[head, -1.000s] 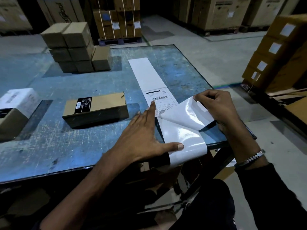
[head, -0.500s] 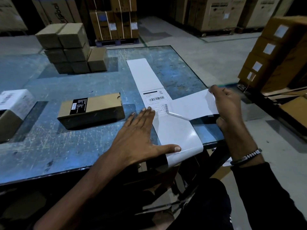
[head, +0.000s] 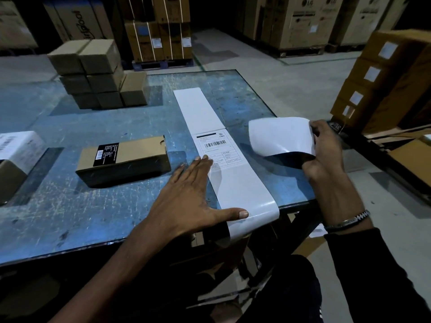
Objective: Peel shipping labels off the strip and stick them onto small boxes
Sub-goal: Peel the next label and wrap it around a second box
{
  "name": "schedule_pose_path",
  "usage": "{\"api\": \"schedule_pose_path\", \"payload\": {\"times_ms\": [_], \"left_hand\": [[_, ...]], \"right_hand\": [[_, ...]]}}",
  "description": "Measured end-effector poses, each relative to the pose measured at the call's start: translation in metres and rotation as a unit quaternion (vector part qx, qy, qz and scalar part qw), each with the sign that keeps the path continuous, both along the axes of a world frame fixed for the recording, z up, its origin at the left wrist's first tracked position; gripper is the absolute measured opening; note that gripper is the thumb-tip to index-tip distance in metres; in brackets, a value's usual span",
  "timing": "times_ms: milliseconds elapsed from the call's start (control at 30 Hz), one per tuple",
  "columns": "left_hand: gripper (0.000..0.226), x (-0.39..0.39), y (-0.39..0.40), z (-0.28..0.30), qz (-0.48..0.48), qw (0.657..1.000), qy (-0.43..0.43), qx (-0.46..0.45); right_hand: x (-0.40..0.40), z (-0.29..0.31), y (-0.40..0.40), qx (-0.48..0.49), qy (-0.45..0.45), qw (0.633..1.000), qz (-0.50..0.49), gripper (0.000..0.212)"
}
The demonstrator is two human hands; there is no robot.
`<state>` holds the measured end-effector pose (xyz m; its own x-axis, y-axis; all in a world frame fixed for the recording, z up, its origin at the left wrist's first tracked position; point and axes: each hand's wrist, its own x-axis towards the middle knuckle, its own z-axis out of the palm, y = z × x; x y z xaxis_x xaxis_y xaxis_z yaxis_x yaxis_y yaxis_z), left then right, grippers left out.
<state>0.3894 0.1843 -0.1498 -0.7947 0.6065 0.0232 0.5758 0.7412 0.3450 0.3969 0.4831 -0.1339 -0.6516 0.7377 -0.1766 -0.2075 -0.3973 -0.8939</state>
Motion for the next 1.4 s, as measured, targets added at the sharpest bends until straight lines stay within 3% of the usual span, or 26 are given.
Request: {"api": "schedule_pose_path", "payload": {"times_ms": [200, 333, 433, 533, 567, 667, 733, 800, 900, 967, 1100, 1167, 1267, 1400], "left_hand": [[0.139, 0.004, -0.001, 0.006, 0.006, 1.0, -0.021, 0.019], [0.117, 0.003, -0.005, 0.01, 0.014, 0.987, -0.035, 0.157], [0.073, 0.008, -0.009, 0.018, 0.018, 0.933, -0.053, 0.356], [0.028, 0.008, -0.012, 0.032, 0.036, 0.879, -0.091, 0.466], [0.023, 0.006, -0.014, 0.04, 0.058, 0.849, -0.143, 0.506], [0.032, -0.001, -0.024, 0.063, 0.14, 0.741, -0.304, 0.582], [0.044, -0.005, -0.035, 0.071, 0.157, 0.72, -0.36, 0.572], [0.05, -0.008, -0.046, 0.074, 0.164, 0.73, -0.381, 0.544], [0.035, -0.013, -0.059, 0.076, 0.19, 0.745, -0.369, 0.523], [0.02, -0.017, -0.068, 0.076, 0.2, 0.732, -0.363, 0.54], [0.014, -0.025, -0.085, 0.08, 0.204, 0.727, -0.328, 0.569], [0.019, -0.033, -0.096, 0.081, 0.206, 0.741, -0.29, 0.569], [0.03, -0.049, -0.111, 0.082, 0.189, 0.779, -0.236, 0.55], [0.018, -0.07, -0.124, 0.087, 0.185, 0.801, -0.212, 0.529]], "right_hand": [[0.0, 0.005, -0.007, 0.008, 0.019, 1.0, 0.018, 0.017], [0.003, 0.016, -0.02, 0.013, 0.046, 0.998, 0.042, 0.043], [0.007, 0.027, -0.036, 0.047, 0.073, 0.994, 0.059, 0.062], [0.016, 0.038, -0.065, 0.152, 0.102, 0.982, 0.056, 0.025], [0.019, 0.041, -0.075, 0.186, 0.111, 0.974, 0.064, 0.015], [0.029, 0.053, -0.103, 0.259, 0.138, 0.952, 0.092, 0.014], [0.035, 0.059, -0.118, 0.296, 0.15, 0.937, 0.111, 0.015], [0.04, 0.061, -0.129, 0.337, 0.158, 0.917, 0.146, 0.016], [0.047, 0.063, -0.146, 0.401, 0.185, 0.873, 0.206, 0.017], [0.049, 0.062, -0.155, 0.429, 0.197, 0.847, 0.244, 0.016], [0.049, 0.054, -0.168, 0.494, 0.184, 0.797, 0.294, 0.003], [0.047, 0.049, -0.174, 0.536, 0.159, 0.775, 0.295, 0.021], [0.045, 0.04, -0.179, 0.528, 0.132, 0.781, 0.307, 0.064], [0.035, 0.033, -0.191, 0.356, 0.149, 0.875, 0.292, 0.055]]}}
